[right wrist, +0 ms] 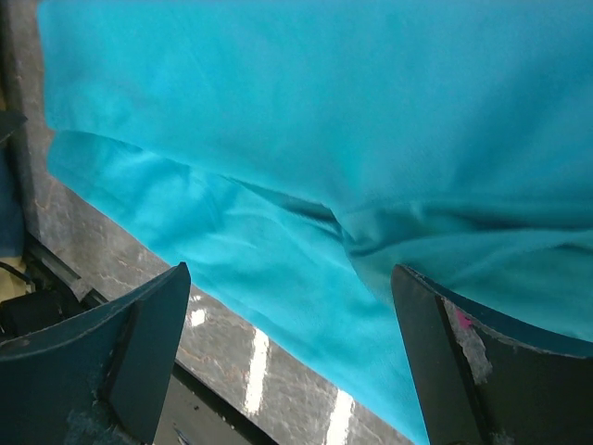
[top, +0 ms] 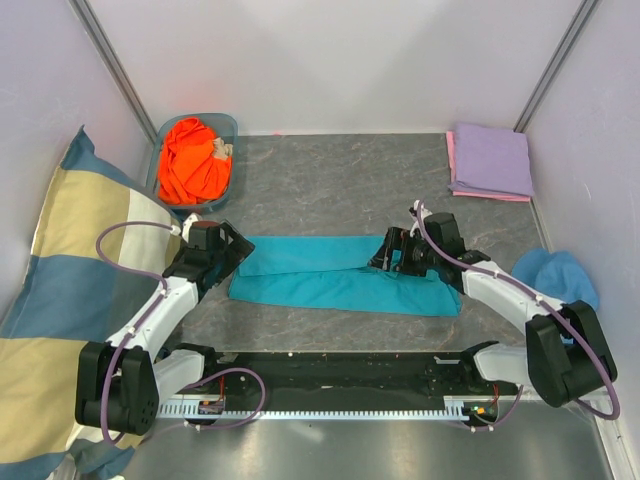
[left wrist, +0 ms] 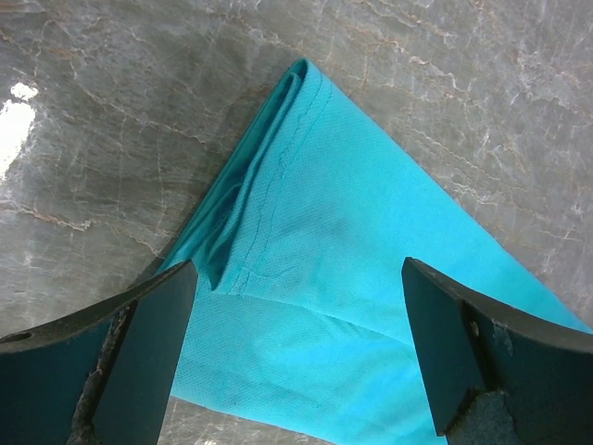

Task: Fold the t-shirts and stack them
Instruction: Fold the other side of the tshirt into a rectangle

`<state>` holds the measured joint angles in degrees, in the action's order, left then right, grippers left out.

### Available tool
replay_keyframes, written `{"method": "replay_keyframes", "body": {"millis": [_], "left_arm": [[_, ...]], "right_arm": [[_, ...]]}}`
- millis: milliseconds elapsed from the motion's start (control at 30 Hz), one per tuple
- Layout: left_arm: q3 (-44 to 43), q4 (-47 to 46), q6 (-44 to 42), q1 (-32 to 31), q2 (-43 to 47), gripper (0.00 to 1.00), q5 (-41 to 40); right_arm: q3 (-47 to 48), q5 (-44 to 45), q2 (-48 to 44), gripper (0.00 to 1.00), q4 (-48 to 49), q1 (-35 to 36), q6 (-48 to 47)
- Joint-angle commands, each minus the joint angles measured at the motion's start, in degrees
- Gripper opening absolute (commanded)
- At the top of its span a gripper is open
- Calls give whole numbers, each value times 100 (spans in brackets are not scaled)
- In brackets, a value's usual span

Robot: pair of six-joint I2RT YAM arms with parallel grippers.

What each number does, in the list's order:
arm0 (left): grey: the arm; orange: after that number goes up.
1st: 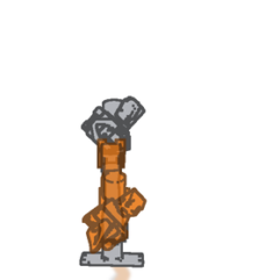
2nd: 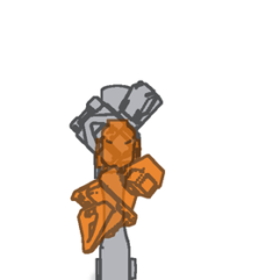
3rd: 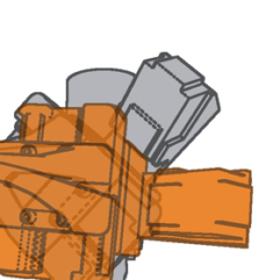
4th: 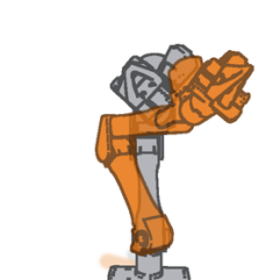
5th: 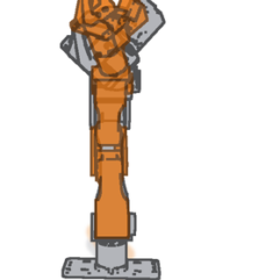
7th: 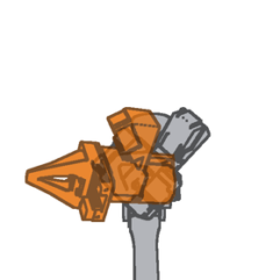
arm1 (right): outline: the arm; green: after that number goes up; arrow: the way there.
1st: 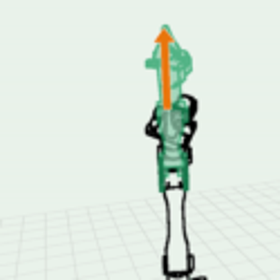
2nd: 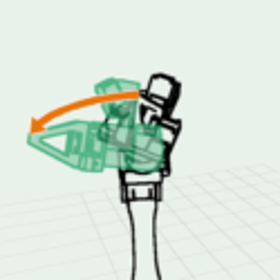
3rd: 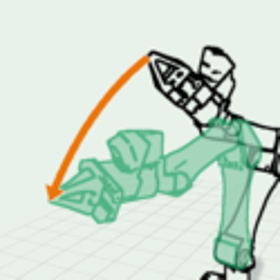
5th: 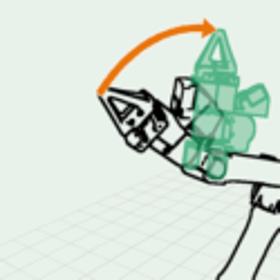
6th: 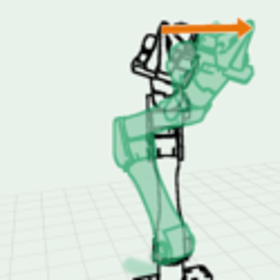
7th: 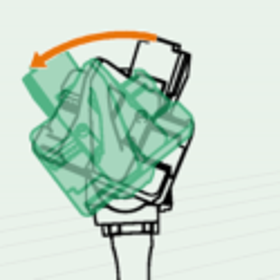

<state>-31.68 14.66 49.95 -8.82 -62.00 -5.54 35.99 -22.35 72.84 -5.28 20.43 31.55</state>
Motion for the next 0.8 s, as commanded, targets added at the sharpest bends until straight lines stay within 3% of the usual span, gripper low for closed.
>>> {"method": "replay_keyframes", "body": {"millis": [0, 367, 533, 767], "left_arm": [[74, -147, -232, -6, 100, 100, 27], [57, -130, -241, -6, 100, 100, 18], [4, -191, -258, 3, 30, 100, 53], [-14, -200, -284, -6, 30, 100, 115]], "right_arm": [[-346, 99, -340, 98, -166, 32, 132], [-874, -121, -1701, 98, -816, 67, 501], [-506, 432, -2502, 98, -1186, 67, 466], [-4, 1294, -1292, 98, -626, 67, -131]]}}
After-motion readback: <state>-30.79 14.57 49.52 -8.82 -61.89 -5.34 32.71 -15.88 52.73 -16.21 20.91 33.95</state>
